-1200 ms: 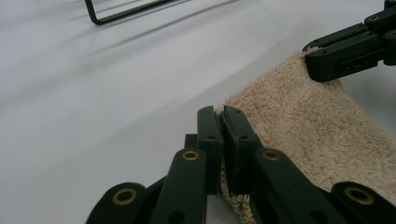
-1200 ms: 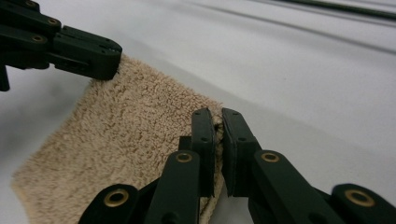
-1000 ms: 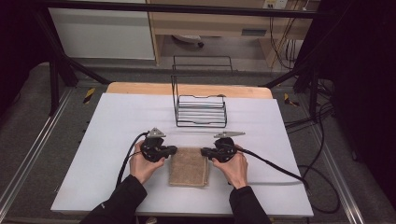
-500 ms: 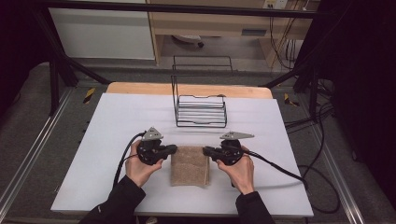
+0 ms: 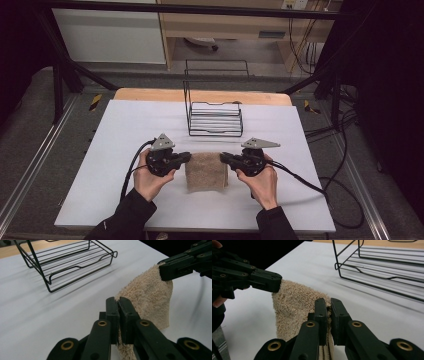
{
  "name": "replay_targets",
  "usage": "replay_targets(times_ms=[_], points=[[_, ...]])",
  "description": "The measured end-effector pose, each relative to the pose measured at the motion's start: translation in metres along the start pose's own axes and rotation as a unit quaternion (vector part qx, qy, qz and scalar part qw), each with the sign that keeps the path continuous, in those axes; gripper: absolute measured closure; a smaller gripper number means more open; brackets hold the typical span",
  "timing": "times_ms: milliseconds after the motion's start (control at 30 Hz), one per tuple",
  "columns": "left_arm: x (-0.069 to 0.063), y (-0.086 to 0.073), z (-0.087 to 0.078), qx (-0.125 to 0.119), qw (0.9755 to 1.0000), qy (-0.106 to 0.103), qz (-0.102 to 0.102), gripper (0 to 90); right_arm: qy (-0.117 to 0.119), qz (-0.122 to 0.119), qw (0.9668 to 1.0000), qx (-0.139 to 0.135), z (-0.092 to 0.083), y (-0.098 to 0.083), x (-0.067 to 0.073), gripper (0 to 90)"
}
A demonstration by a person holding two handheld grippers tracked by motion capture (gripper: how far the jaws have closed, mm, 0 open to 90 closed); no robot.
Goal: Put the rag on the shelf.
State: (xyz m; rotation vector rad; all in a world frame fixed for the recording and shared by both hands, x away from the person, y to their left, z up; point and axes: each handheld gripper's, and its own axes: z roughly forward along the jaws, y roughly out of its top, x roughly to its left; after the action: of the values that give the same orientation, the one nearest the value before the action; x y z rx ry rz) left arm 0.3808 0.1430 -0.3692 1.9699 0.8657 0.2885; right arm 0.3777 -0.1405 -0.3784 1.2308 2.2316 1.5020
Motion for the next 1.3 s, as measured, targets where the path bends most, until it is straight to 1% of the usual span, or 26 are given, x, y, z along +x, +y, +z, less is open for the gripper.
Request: replay_targets(times_ms=[267,467,767,1033,1233,1300], points=[[-0.003,0.011,-0.005,-0.023,0.9997,0.003,0.005,86.0,-0.006,-0.01,0.9997,-0.022,-0.009,0.008,0.002,84.4],[-0.005,0.019,-0.009,-0.036,0.9993,0.003,0.01,86.0,-0.011,-0.015,0.999,-0.04,-0.015,0.014,0.003,84.4],[-0.005,0.031,-0.013,-0.062,0.998,0.008,0.01,86.0,-0.015,-0.019,0.9974,-0.067,-0.021,0.025,0.004,84.4],[-0.003,0.043,-0.017,-0.087,0.9961,0.011,0.01,86.0,-0.02,-0.025,0.9954,-0.091,-0.026,0.036,0.006,84.4],[-0.002,0.048,-0.019,-0.109,0.9939,0.014,0.011,86.0,-0.023,-0.03,0.9936,-0.106,-0.029,0.044,0.007,84.3],[-0.001,0.051,-0.02,-0.113,0.9935,0.016,0.011,86.0,-0.024,-0.031,0.993,-0.111,-0.029,0.047,0.007,84.3]])
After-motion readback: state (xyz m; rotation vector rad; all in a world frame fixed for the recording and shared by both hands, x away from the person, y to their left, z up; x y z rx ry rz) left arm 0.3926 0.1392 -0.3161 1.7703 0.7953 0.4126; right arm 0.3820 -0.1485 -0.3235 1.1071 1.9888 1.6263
